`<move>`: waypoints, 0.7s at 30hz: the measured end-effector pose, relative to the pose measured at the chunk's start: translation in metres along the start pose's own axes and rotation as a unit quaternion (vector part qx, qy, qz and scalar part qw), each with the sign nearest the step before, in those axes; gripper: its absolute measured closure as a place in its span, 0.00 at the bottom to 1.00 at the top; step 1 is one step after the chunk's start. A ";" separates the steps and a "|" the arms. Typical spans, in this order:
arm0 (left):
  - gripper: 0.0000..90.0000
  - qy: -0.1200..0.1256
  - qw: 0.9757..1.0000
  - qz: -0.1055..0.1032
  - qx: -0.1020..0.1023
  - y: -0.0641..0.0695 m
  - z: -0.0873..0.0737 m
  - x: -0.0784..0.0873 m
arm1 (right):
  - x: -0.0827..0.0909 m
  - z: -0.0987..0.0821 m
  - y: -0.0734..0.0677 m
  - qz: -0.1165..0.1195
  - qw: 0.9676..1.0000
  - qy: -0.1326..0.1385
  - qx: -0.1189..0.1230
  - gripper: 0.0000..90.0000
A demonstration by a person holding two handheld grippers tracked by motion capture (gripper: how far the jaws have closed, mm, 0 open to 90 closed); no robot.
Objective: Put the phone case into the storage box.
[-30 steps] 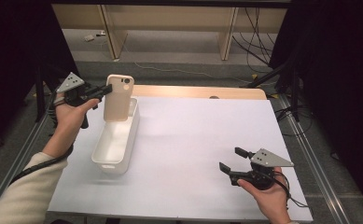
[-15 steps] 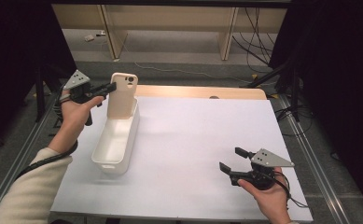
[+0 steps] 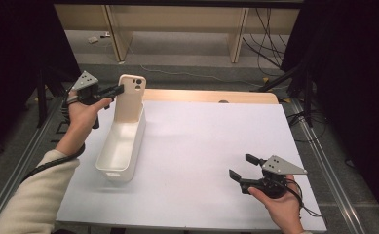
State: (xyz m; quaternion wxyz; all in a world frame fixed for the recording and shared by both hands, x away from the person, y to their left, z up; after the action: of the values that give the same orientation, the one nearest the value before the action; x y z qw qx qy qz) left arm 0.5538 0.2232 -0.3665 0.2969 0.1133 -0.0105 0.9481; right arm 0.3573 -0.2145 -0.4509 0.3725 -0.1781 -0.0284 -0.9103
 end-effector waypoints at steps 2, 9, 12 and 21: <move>0.91 0.000 1.000 0.000 0.000 -0.001 0.000 -0.002 | 0.000 0.000 0.000 0.000 1.000 0.000 0.000 0.22; 0.91 -0.004 1.000 -0.002 -0.001 -0.002 0.000 -0.009 | 0.000 0.000 0.001 -0.001 1.000 -0.005 0.001 0.22; 0.91 -0.005 0.991 -0.013 -0.130 -0.019 0.006 -0.012 | 0.000 -0.001 0.001 -0.001 1.000 -0.005 0.000 0.22; 0.91 -0.008 0.993 0.000 -0.121 -0.023 0.005 -0.018 | 0.001 -0.001 0.001 -0.002 1.000 -0.008 -0.002 0.22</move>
State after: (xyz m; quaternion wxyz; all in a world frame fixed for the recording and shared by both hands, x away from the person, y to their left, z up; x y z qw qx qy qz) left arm 0.5825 0.2313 -0.3664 0.3079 0.0845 -0.1272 0.9391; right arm 0.3570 -0.2160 -0.4517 0.3699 -0.1863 -0.0302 -0.9097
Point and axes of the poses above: each handheld gripper's, and its own axes: x roughly backward along the jaws, z roughly out of its top, y roughly to its right, the point moved 6 cm from there along -x, roughly forward along the jaws
